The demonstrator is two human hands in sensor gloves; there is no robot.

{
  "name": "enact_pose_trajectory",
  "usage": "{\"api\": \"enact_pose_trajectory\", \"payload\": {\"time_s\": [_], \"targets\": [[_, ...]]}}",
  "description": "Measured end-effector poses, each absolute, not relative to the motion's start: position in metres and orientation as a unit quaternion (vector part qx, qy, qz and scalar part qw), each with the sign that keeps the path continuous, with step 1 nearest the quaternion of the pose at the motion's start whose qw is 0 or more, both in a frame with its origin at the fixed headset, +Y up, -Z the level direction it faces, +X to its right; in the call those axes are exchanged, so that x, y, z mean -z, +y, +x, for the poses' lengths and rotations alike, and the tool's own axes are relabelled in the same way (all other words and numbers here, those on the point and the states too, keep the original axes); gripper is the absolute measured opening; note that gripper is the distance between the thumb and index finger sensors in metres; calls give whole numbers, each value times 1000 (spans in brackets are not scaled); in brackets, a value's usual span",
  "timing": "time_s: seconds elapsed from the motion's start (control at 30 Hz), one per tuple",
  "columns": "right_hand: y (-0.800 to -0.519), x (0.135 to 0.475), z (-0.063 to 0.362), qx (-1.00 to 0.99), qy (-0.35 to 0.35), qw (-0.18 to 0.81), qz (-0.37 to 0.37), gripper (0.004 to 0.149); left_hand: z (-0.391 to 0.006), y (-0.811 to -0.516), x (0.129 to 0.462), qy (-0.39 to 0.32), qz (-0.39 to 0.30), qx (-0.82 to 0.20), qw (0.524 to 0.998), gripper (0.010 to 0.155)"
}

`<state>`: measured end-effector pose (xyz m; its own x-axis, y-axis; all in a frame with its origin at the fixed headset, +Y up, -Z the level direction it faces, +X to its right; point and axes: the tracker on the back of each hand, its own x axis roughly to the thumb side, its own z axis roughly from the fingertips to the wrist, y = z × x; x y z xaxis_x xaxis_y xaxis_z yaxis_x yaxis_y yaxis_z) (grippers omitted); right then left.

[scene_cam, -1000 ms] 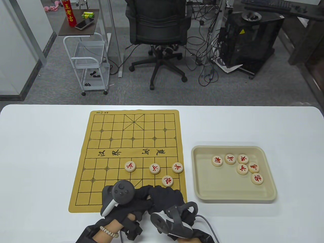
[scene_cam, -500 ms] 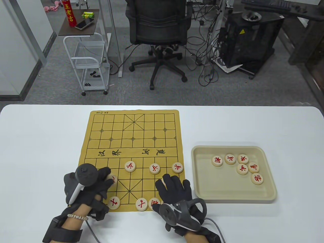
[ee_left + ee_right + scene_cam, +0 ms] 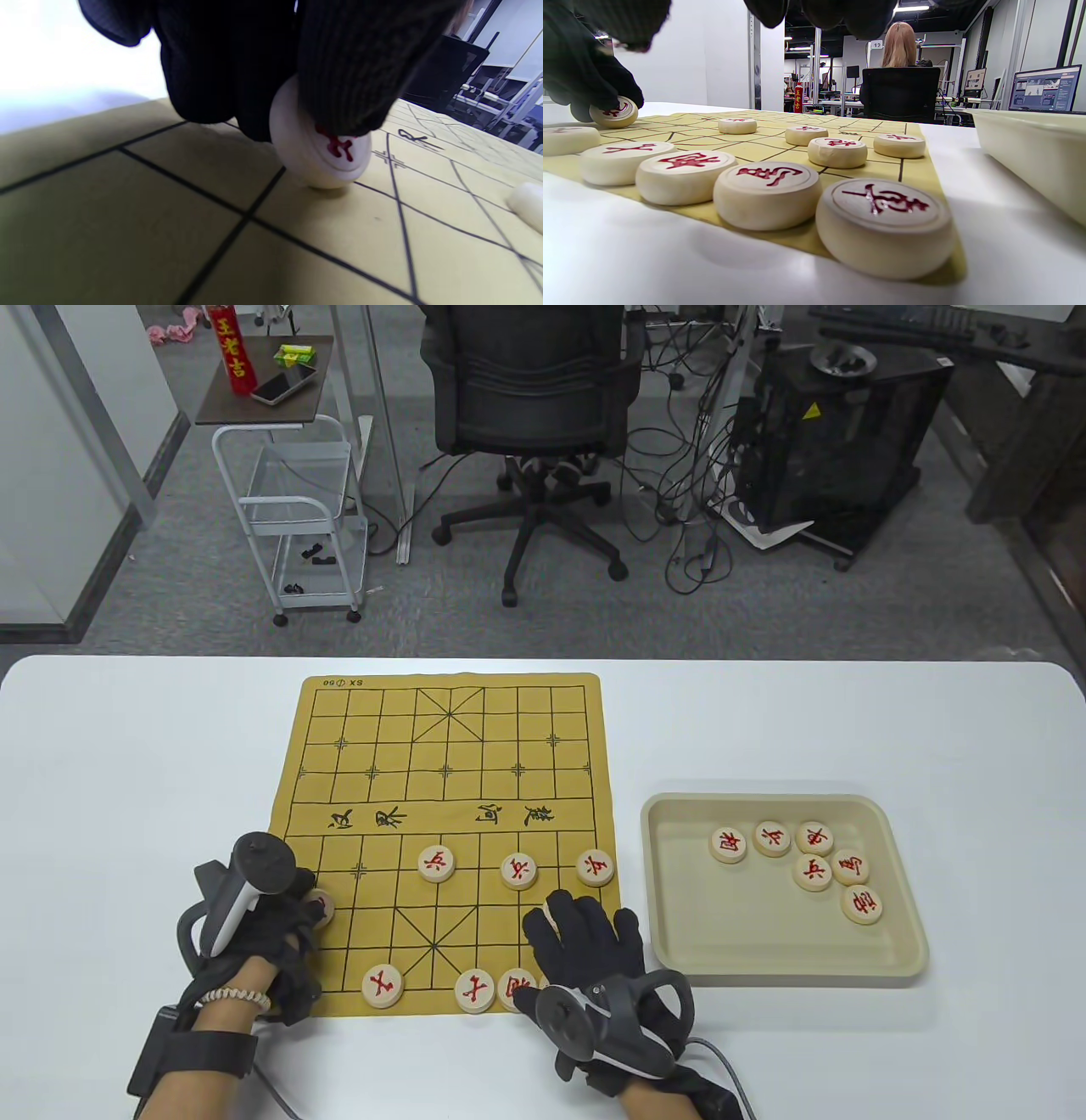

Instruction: Set up Chinese chess pieces

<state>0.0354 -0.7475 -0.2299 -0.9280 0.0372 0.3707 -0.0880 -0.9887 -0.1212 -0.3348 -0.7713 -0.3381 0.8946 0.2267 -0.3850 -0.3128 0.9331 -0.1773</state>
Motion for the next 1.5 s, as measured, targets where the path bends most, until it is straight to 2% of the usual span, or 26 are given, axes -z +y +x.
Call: {"api": "enact_pose_trajectory", "payload": {"time_s": [0.17,0.4,0.53,0.67,0.83,0.97,1.07,1.23,1.4,1.5], "targets": [[-747,229,36,-980,-68,31,187,81,-330,-775,339,193,-98,-65,974,55],[-747,229,35,-979,-67,32,188,80,-322,-770,332,168,-66,-48,982,59],[-747,229,35,-980,-65,31,188,81,-301,-753,315,94,-8,-66,993,60],[-747,229,35,-980,-62,27,185,81,-276,-736,290,12,45,-80,996,67],[-748,230,35,-982,-57,26,180,80,-256,-730,256,-61,101,-73,990,69],[-750,231,36,-982,-53,24,178,80,-253,-737,243,-89,99,-49,990,82],[-747,233,41,-984,-50,35,164,80,-256,-739,241,-88,91,-46,991,85],[-730,247,77,-994,-60,42,85,77,-260,-737,243,-79,93,-64,990,85],[-713,279,151,-997,-68,4,-43,74,-260,-737,244,-81,94,-65,990,85],[-712,300,206,-990,-27,-59,-124,76,-262,-737,245,-79,93,-71,990,85]]}}
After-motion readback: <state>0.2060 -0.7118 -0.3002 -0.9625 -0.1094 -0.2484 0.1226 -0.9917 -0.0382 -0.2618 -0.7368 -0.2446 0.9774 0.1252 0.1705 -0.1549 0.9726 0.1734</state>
